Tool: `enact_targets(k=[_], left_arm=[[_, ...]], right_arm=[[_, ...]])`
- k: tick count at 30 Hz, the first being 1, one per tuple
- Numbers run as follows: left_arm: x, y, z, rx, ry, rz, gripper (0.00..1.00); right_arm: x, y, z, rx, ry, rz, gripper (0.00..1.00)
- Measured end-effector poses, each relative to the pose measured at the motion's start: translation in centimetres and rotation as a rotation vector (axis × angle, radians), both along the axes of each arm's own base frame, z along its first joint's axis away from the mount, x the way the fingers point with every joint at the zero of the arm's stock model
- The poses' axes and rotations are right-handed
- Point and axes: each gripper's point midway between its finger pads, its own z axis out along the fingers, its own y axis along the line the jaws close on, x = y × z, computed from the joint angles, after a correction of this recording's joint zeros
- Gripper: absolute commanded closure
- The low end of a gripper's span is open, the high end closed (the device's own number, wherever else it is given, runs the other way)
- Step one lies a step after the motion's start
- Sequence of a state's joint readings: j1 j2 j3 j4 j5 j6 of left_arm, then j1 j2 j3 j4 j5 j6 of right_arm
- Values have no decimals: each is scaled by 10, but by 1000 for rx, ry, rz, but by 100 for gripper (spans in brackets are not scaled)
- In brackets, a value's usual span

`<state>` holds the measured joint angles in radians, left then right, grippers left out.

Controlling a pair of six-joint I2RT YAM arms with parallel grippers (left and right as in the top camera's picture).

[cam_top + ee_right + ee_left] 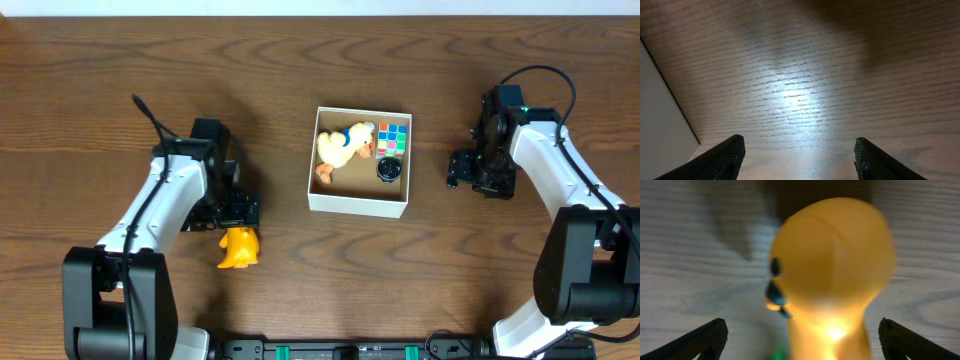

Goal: Pack container
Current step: 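Move left gripper down onto the orange rubber toy and grasp it, then carry the orange toy into the box and release it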

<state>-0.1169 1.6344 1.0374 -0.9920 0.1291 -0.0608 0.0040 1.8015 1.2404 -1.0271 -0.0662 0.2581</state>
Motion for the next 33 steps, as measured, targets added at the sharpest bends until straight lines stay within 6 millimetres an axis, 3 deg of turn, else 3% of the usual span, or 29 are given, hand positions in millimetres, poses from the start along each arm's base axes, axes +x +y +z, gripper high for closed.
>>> enact_targets(k=[9,16,18,20,22,27,33], left_arm=[[2,-17,-10,-10,-35,-42,1],[-18,-14,-32,-2,4,-25,0],[-20,-13,-34,-1,11,-18,16],[-19,-14,-34,-2,6,-17,49],[-19,-14,-34,-2,5,-15,67],[-19,-14,-34,-5,5,-13,85],[-5,-17,-21,-10,-22,-15,92]], right_arm=[[0,0,0,0,1,0,27],[-1,0,0,0,3,0,27],[-1,0,0,0,3,0,27],[-1,0,0,0,3,0,27],[-1,0,0,0,4,0,27],[-1,0,0,0,4,0,27],[-1,0,0,0,5,0,27]])
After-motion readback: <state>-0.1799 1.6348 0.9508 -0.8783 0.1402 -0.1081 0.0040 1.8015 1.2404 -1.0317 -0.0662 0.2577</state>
